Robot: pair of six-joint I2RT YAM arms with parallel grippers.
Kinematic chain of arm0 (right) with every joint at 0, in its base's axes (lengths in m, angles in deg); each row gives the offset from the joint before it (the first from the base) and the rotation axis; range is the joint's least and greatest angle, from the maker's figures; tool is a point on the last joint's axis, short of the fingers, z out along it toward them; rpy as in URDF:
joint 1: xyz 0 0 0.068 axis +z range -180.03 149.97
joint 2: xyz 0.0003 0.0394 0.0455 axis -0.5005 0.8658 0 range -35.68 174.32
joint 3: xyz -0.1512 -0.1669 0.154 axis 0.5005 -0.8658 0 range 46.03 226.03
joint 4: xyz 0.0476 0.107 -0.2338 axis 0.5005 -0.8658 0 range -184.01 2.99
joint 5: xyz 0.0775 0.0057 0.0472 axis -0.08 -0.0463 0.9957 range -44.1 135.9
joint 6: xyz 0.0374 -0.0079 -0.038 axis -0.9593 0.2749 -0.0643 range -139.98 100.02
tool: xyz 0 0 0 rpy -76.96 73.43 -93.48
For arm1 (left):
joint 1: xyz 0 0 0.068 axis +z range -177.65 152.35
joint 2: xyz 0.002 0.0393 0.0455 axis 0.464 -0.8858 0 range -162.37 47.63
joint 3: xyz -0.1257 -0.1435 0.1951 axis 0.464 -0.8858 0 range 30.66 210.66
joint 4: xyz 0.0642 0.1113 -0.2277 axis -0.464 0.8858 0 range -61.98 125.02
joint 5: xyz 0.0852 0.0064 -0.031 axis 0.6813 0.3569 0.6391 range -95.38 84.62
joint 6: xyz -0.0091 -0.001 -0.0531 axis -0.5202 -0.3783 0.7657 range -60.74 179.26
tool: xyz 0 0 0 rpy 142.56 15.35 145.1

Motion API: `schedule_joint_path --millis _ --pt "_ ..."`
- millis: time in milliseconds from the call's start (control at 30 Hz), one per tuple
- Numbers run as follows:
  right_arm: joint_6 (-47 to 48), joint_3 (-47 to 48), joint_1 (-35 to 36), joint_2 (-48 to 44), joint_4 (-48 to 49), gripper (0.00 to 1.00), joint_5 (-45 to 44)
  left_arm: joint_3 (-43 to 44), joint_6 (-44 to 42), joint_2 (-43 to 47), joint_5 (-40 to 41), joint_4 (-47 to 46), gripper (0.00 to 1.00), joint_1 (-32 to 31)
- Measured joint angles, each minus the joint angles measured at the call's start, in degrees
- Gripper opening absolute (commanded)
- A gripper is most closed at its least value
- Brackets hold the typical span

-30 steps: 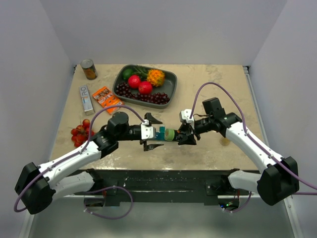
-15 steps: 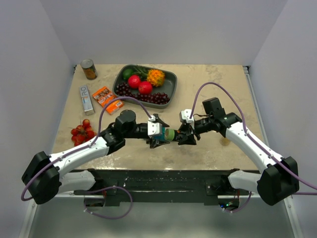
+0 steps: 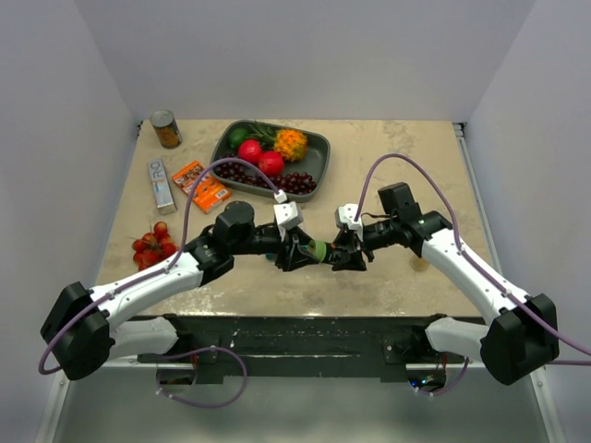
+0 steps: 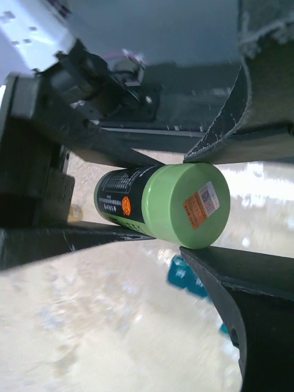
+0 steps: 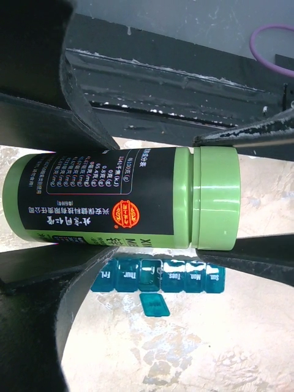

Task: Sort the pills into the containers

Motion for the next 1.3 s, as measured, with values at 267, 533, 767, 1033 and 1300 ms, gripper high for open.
schedule_joint_path --millis 267,533,767,1033,1300 --pt "-1.51 0.00 -0.09 -0.33 1.29 0.00 -0.37 6.64 34.56 -1.62 8.20 12.68 0.00 0.04" --pt "-2.62 -0.63 -0.15 -1.09 1.77 0.00 -0.35 7.08 60.28 -1.07 12.41 17.44 0.33 0.07" --pt "-3.04 -0.66 -0.66 -1.92 3.50 0.00 -0.02 7.30 58.66 1.88 10.25 15.93 0.96 0.37" --pt "-3.04 -0.68 -1.03 -1.95 3.78 0.00 -0.13 7.28 37.86 8.33 6.43 22.05 0.99 3.26" --pt "-2.71 -0.68 -1.14 -1.95 3.34 0.00 -0.02 -1.33 9.81 20.55 1.88 20.31 0.99 3.48"
